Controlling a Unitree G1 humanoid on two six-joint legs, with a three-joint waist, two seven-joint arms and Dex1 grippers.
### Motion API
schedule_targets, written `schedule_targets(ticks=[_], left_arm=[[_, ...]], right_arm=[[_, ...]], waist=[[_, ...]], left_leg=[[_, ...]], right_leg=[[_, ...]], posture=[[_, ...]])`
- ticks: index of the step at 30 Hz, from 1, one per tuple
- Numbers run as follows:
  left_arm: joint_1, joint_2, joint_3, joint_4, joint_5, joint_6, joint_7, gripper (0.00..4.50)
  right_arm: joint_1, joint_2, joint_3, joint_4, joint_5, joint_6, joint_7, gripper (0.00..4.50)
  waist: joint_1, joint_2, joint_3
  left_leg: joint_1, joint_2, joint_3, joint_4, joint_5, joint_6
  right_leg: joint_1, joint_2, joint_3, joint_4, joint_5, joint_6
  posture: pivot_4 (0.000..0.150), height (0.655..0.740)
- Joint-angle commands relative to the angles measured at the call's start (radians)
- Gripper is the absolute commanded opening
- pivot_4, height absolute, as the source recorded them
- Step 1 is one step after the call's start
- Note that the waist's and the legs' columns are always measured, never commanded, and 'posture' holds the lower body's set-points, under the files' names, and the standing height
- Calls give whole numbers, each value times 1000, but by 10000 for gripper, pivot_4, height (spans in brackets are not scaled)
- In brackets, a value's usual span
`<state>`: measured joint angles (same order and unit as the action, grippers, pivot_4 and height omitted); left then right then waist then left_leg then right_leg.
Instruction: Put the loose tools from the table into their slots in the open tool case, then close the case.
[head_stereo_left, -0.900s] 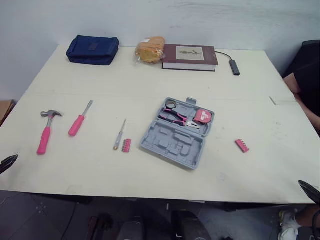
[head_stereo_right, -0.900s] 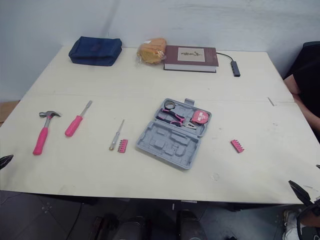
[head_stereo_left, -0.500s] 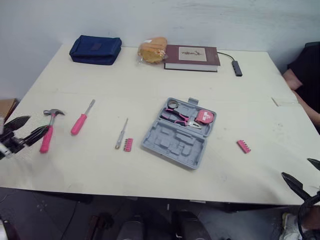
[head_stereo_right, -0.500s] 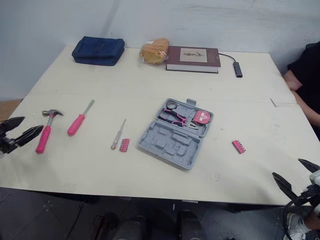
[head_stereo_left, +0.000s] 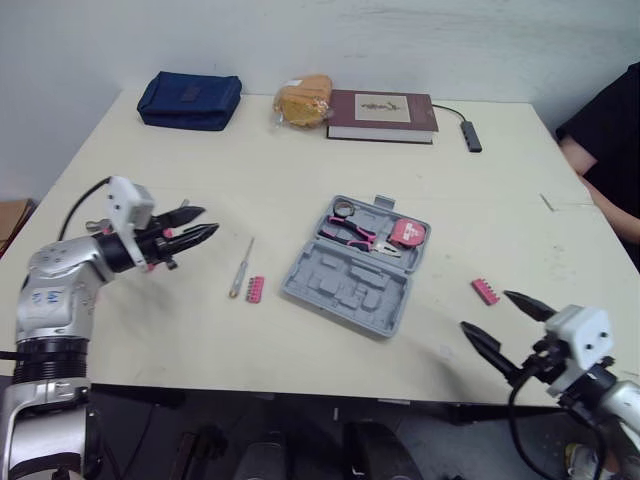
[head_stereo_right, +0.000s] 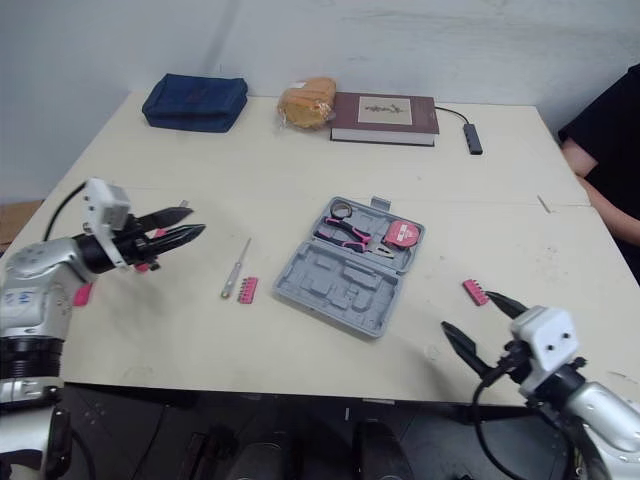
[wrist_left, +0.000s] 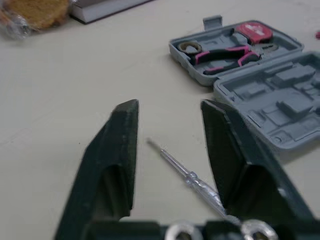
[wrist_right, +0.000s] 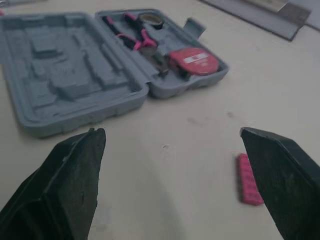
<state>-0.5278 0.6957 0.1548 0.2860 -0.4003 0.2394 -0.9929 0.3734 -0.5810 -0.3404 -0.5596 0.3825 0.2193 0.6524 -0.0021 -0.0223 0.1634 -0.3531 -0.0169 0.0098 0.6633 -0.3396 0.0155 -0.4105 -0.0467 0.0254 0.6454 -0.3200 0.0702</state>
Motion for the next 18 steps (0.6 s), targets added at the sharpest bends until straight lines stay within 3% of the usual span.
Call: schedule_targets(ticks=[1,2,7,18], left_arm=[[-35,-35,-50,-6,45,-26,16,2319],[-49,-51,-64,7,54,-30,20,92],[-151,-162,-154,110,130,-47,52,0],[-370,-314,-260,425,302,-81,161,0]], right_arm=[[-38,-11,43,-60,-58,30,-54,31279],[-53,-13,58,-63,-75,40,-65,28042],[-153,-21,153,-65,-160,128,-127,2078],[-328,-24,286,42,-268,290,-173,627]], waist=[[1,0,0],[1,-1,0],[5,-1,0],[3,-2,0]], left_leg=[[-1,0,0,1,0,0],[-1,0,0,1,0,0],[-1,0,-1,3,0,0],[-3,-1,0,4,2,-3]], right_leg=[[0,0,0,0,0,0],[0,0,0,0,0,1],[0,0,-1,1,0,1],[-2,2,0,1,1,2]], posture=[[1500,7400],[1500,7400],[1500,7400],[1500,7400]])
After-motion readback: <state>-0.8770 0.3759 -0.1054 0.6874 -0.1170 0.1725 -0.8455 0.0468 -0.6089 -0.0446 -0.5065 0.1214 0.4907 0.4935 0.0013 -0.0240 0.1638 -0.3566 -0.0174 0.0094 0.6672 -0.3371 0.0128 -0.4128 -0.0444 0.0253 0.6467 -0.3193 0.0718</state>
